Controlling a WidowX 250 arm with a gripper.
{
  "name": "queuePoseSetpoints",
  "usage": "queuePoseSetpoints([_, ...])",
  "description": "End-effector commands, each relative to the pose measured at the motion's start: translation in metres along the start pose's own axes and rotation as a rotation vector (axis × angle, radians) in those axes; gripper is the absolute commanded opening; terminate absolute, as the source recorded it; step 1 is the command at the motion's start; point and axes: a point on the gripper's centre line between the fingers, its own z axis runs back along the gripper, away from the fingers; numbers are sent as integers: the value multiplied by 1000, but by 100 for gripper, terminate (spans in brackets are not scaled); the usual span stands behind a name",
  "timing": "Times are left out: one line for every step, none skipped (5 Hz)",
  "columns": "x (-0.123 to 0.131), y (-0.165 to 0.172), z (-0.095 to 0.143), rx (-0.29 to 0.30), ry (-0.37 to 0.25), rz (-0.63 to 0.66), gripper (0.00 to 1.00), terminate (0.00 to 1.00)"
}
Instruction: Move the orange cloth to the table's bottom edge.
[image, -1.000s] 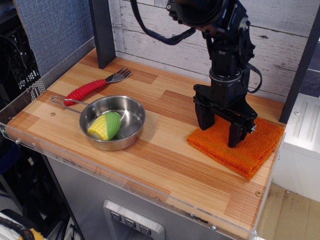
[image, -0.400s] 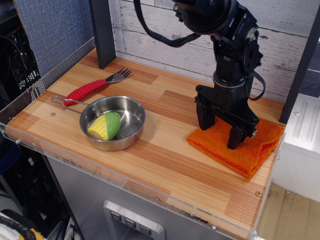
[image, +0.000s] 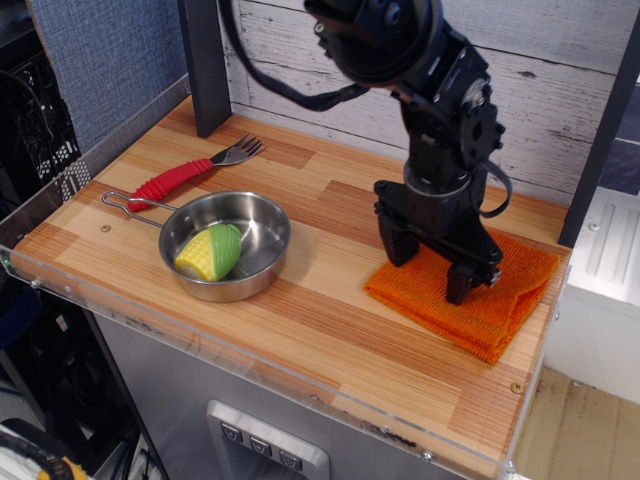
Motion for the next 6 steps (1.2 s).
queuePoseSetpoints([-92, -8, -18, -33, 202, -74, 100, 0])
queuePoseSetpoints([-109, -9, -18, -28, 218, -98, 100, 0])
queuePoseSetpoints([-118, -8, -15, -29, 225, -108, 100, 0])
queuePoseSetpoints([-123, -6, -11, -36, 229, -92, 100, 0])
queuePoseSetpoints([-128, -4, -11, -35, 240, -71, 100, 0])
queuePoseSetpoints([-131, -2, -8, -33, 250, -45, 100, 0])
